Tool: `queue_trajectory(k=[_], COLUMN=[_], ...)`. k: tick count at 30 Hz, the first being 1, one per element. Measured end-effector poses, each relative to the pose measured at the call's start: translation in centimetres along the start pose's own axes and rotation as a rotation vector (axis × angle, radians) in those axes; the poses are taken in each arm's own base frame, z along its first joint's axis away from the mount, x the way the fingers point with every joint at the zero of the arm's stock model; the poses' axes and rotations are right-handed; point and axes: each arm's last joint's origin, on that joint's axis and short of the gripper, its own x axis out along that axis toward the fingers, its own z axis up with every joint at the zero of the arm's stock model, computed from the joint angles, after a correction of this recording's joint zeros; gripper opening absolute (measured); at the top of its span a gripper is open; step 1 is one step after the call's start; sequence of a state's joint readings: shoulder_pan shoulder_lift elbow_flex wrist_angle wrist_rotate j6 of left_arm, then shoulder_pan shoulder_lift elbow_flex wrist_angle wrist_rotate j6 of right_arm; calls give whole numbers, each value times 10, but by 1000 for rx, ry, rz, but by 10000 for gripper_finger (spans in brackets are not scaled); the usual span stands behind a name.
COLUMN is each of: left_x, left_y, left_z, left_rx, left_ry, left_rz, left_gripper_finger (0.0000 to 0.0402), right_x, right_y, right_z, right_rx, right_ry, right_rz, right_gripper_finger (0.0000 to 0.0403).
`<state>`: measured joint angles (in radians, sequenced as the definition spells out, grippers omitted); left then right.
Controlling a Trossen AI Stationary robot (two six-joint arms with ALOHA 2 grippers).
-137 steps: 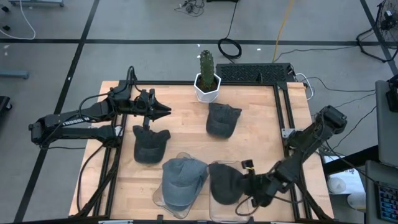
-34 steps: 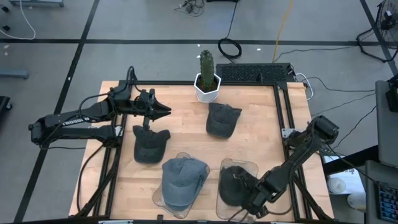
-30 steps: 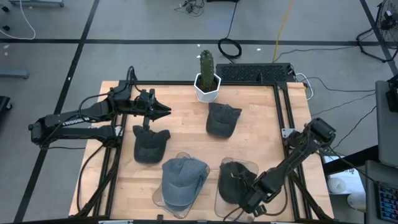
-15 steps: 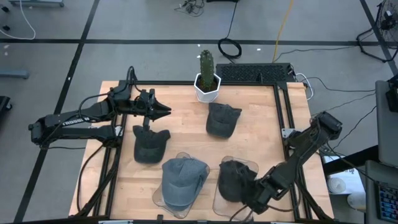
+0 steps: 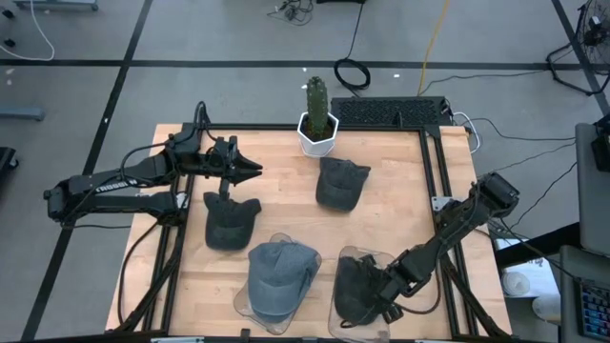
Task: Pick & Place hat
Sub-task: Put the top left black cap into the right transparent bin, then put the right black cap into the right transparent bin
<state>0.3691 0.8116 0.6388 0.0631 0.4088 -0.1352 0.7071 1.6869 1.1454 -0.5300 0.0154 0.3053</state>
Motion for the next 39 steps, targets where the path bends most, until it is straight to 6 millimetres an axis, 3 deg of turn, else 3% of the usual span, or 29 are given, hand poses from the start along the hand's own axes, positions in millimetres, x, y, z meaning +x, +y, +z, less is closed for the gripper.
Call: queue_trajectory(k=[5, 10, 17, 22, 25, 29, 35, 39], left_x=[0, 0, 0, 0, 0, 0, 0, 0], left_y=[0, 0, 0, 0, 0, 0, 0, 0], left_z=[0, 0, 0, 0, 0, 0, 0, 0], left_rx=[0, 0, 0, 0, 0, 0, 0, 0], left_ry=[0, 0, 0, 0, 0, 0, 0, 0], left_rz=[-1, 0, 0, -1, 0, 0, -1, 0], left_gripper_finger=[81, 83, 81, 81, 81, 81, 81, 81], right_x=[-1, -17, -56, -89, -102, -116, -130, -139], right_y=[0, 1, 4, -3, -16, -39, -82, -131], right_z=[0, 2, 2, -5, -13, -26, -40, -46], right_rx=[2, -4, -13, -38, 2, 30, 147, 278], right_ry=[5, -33, -171, -304, -399, -446, -519, -486], right_rz=[17, 28, -31, -257, -429, -517, -604, -598], right_gripper_finger=[0, 0, 0, 0, 1, 30, 135, 207])
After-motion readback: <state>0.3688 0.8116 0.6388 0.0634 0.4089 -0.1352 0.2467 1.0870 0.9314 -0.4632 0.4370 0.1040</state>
